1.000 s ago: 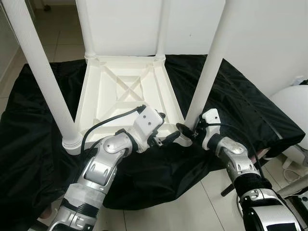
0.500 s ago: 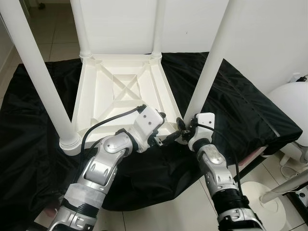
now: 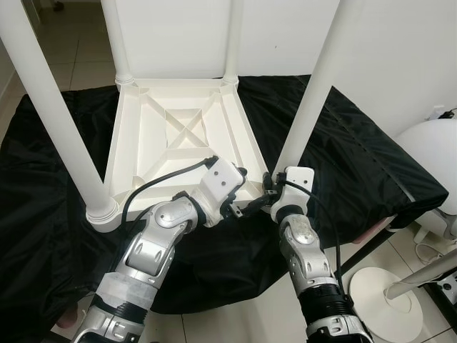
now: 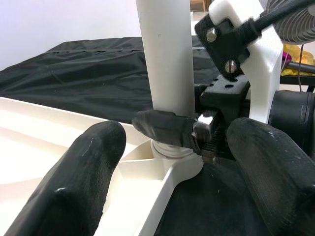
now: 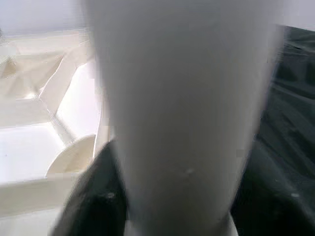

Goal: Building children table

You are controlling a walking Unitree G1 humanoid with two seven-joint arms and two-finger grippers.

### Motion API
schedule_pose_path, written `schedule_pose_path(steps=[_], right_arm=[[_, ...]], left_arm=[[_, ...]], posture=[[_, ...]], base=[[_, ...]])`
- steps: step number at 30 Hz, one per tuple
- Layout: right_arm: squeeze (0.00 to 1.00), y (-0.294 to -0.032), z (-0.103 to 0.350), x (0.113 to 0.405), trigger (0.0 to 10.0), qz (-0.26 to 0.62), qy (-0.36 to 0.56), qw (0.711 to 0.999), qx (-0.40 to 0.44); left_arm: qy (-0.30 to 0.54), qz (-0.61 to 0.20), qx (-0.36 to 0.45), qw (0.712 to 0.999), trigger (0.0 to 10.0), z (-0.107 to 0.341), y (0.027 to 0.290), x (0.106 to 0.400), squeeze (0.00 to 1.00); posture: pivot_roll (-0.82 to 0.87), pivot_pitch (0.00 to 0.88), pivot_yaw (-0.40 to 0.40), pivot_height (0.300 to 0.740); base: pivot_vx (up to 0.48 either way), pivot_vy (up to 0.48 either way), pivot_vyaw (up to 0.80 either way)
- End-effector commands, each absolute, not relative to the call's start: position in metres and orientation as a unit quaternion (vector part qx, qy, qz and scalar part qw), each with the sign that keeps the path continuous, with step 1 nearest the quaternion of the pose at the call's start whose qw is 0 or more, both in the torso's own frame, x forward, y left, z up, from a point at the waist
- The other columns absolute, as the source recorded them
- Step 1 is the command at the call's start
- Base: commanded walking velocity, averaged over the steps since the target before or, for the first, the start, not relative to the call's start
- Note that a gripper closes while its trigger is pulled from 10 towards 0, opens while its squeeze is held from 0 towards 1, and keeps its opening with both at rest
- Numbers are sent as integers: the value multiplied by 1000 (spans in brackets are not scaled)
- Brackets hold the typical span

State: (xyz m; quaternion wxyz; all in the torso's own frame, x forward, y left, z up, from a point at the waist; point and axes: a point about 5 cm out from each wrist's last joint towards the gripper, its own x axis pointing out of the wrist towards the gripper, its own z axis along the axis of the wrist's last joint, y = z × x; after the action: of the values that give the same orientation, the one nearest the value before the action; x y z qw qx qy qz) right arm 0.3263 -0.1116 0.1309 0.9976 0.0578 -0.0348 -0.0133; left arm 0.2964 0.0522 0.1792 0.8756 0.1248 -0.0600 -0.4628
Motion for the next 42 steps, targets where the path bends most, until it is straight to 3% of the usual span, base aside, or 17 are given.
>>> schedule_pose_path(steps=[1, 3, 11, 12, 18, 26, 30, 34, 42], right_arm=[[949, -115, 132, 326, 10000, -24, -37, 997, 64], [1000, -115, 134, 325, 10000, -19, -43, 997, 66], [1000, -123, 140, 319, 10000, -2, -63, 996, 65], [0, -126, 140, 316, 10000, 16, -66, 995, 68], [0, -136, 142, 310, 10000, 74, -71, 993, 66], [0, -171, 149, 314, 10000, 214, -70, 974, -31], [0, -175, 149, 316, 10000, 237, -63, 969, -39], [0, -174, 145, 328, 10000, 325, -23, 944, -49], [0, -170, 148, 343, 10000, 366, -5, 930, -43]], left_arm=[[-62, -449, 126, 882, 10000, 181, 52, 297, 0], [-62, -449, 125, 883, 10000, 181, 52, 297, 0], [-62, -449, 124, 883, 10000, 181, 51, 295, 0], [-62, -449, 124, 883, 10000, 181, 52, 295, 0], [-60, -448, 125, 883, 10000, 180, 53, 296, 0], [-65, -452, 125, 881, 10000, 182, 50, 298, 0], [-66, -452, 124, 881, 10000, 183, 50, 299, 0], [-68, -455, 125, 879, 10000, 184, 47, 300, 0], [-73, -452, 127, 880, 10000, 187, 48, 302, 0]], posture=[[-11, 24, -41, 740], [-11, 24, -40, 740], [-10, 28, -39, 740], [-11, 30, -40, 740], [-16, 29, -38, 740], [-27, 17, -32, 740], [-30, 14, -29, 740], [-30, 10, -21, 740], [-15, 1, -21, 740]], base=[[0, 0, 0], [0, 0, 0], [0, 0, 0], [0, 0, 0], [0, 0, 0], [0, 0, 0], [0, 0, 0], [0, 0, 0], [0, 0, 0]])
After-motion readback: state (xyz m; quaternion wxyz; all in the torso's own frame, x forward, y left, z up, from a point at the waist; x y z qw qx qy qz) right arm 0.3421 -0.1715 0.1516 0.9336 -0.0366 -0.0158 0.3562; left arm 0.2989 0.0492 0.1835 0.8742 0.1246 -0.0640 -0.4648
